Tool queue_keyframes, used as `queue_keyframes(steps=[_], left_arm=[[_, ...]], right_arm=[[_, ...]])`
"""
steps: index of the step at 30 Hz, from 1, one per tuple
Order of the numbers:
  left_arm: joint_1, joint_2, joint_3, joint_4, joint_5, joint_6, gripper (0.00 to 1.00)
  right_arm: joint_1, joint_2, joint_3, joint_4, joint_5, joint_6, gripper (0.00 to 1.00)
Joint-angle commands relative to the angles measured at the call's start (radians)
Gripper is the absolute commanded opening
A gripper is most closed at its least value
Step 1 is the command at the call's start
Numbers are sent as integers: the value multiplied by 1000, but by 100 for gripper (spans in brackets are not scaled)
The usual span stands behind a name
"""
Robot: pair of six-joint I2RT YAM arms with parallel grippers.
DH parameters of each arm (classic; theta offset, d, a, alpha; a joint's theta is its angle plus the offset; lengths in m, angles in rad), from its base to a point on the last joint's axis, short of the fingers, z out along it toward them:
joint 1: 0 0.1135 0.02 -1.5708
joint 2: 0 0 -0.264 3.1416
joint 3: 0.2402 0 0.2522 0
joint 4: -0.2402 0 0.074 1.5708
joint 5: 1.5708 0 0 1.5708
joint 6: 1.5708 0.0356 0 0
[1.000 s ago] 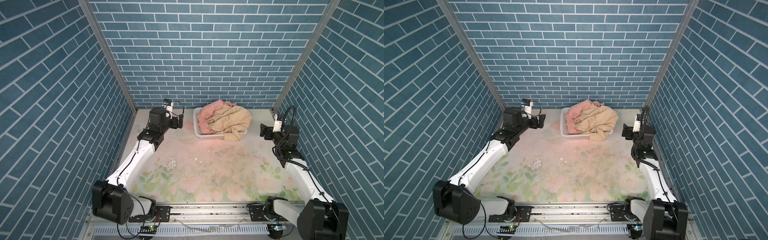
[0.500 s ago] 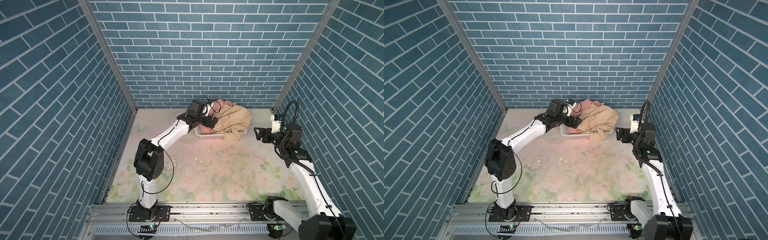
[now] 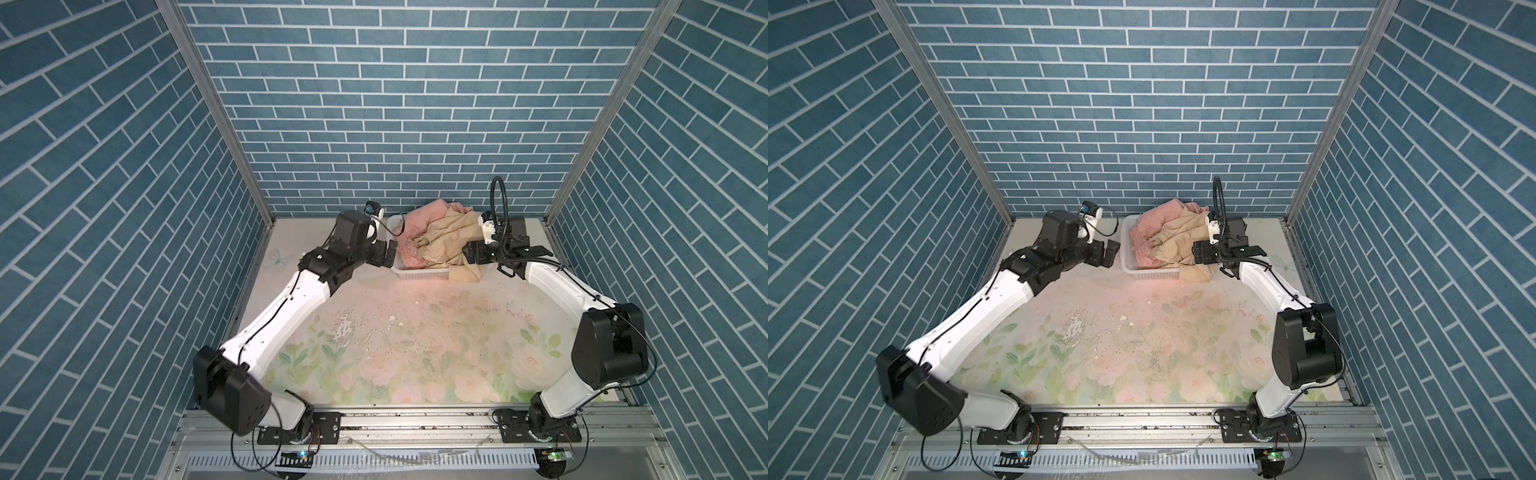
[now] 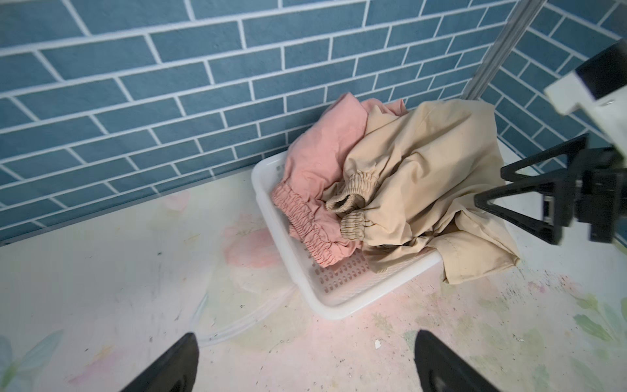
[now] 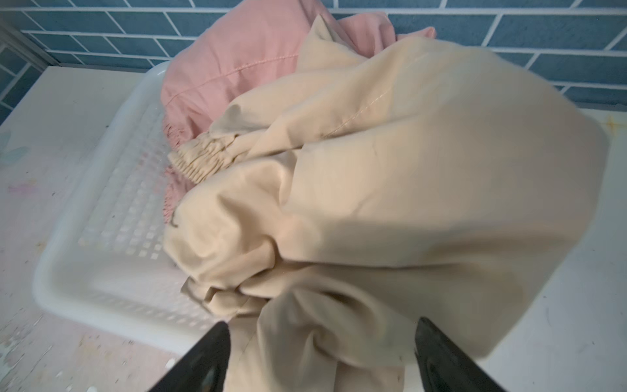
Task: Fold and stack the shorts
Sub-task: 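Reach both grippers toward the beige shorts in the white basket, then grasp the beige shorts with the right gripper and lift them out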
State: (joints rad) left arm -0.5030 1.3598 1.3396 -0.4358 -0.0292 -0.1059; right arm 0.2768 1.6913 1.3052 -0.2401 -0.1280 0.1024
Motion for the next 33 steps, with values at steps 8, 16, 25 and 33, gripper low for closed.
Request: queue_keyframes(steps=[8,16,25,33], left_arm=[[109,-274,-189,-174,-127,-80,100],[220,-379,-270,-173,-91,-129,100],[233,-332,-173,-231,-97,-77,100],[255,-244,-16,-314,-113,-54,100]], right_arm=[[15,284,218,102,-79,38,72],[31,303,347,49,-144,58,0],[102,122,468,-184,-345,-82,0],[277,-48,576,-351,-519,-179,0]])
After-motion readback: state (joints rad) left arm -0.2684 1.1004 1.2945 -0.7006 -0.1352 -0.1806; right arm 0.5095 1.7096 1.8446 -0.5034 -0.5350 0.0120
